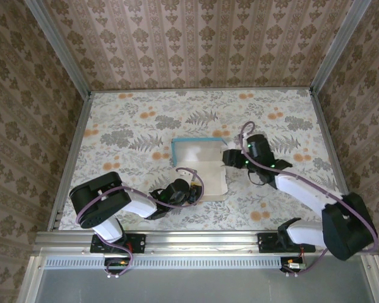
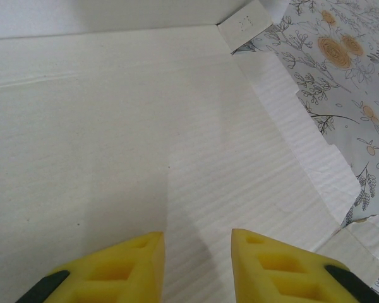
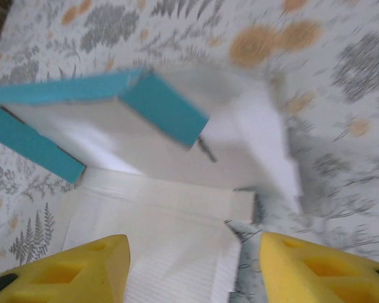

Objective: Fold the paper box

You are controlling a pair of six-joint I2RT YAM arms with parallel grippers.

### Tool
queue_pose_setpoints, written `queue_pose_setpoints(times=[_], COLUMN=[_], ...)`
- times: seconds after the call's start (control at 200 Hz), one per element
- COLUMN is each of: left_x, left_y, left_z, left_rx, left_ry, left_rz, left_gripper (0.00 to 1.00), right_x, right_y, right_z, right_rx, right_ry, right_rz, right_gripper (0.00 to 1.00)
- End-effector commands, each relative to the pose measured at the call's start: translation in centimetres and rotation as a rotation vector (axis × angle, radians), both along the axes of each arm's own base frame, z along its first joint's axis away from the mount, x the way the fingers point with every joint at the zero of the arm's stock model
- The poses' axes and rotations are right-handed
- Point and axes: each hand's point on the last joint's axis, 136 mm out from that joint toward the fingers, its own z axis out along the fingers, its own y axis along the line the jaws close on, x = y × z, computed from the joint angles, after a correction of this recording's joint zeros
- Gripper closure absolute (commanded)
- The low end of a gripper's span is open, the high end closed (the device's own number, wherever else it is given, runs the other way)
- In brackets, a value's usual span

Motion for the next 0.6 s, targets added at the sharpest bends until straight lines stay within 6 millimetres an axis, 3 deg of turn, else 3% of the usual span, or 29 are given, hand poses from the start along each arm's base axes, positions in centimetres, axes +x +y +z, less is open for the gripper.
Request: queue_pose_setpoints(times=[0.0,0.115,0.27,0.41,0.595], left_x=[-1.3,-1.3,-1.3,-1.3,-1.2], left_y=[0.8,0.7,0.7,0.7,0.6], left_z=[-2.5,-2.6,-2.5,-2.5,-2.5], left_rx=[0.068,0.071,0.072,0.075,0.076], left_ry=[0.058,0.057,0.054,0.053,0.050], left_rz=[-0.020,-0.027,-0.026,-0.028,-0.030], left_gripper=[0.68,0.68,0.68,0.68,0.68], right_x=[-1.1,0.8,3.7,4.9,5.7], right_y=[-1.1,-2.0,-1.6,-0.6,-1.1], right_z=[1.7,2.6,3.5,2.1,0.7], right_rx=[-0.028,-0.053,-0.027,-0.043,-0.084], right_ry=[0.044,0.068,0.065,0.137,0.156], right_rz=[0.091,0.104,0.142,0.216,0.204], right_gripper=[0.42,0.42,0.42,0.43,0.44])
